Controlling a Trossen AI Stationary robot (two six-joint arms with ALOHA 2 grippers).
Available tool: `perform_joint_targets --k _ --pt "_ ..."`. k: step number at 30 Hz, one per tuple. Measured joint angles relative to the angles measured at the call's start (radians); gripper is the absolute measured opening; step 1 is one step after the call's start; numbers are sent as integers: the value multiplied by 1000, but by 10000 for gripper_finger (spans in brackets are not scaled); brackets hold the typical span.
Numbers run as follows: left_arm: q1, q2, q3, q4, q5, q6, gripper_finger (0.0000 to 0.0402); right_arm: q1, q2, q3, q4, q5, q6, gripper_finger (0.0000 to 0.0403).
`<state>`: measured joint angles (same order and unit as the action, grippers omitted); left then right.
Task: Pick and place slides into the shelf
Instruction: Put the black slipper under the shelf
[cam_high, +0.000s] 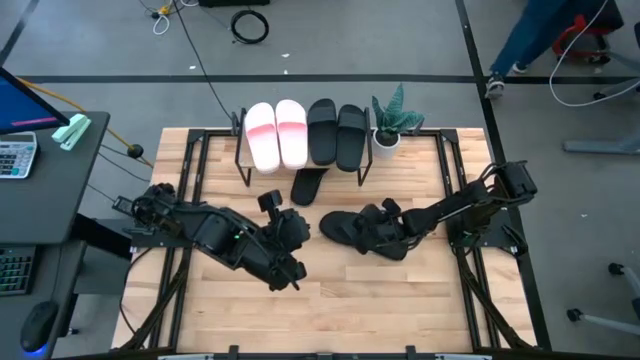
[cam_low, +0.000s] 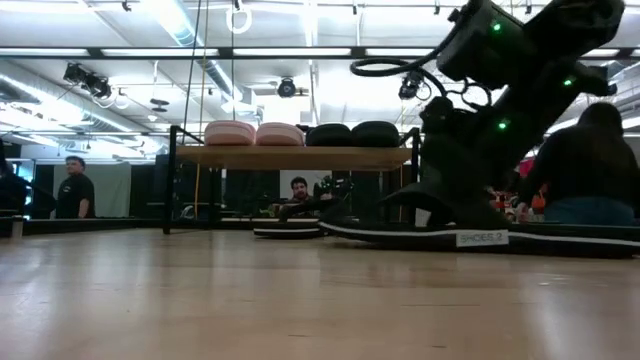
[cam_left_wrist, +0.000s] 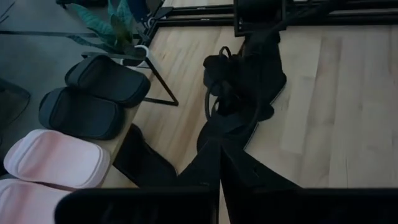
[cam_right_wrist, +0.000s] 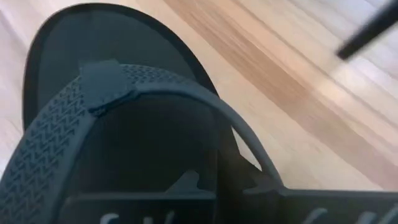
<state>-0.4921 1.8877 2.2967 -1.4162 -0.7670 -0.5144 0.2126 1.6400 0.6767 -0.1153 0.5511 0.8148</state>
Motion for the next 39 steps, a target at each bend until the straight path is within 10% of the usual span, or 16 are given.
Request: perform_joint_targets --k 16,39 --pt "12 0 0 -29 -1 1 8 225 -227 -3 -97 14 -30 0" --pt "12 -1 0 -32 0 -8 16 250 -338 -3 -265 -374 -58 56"
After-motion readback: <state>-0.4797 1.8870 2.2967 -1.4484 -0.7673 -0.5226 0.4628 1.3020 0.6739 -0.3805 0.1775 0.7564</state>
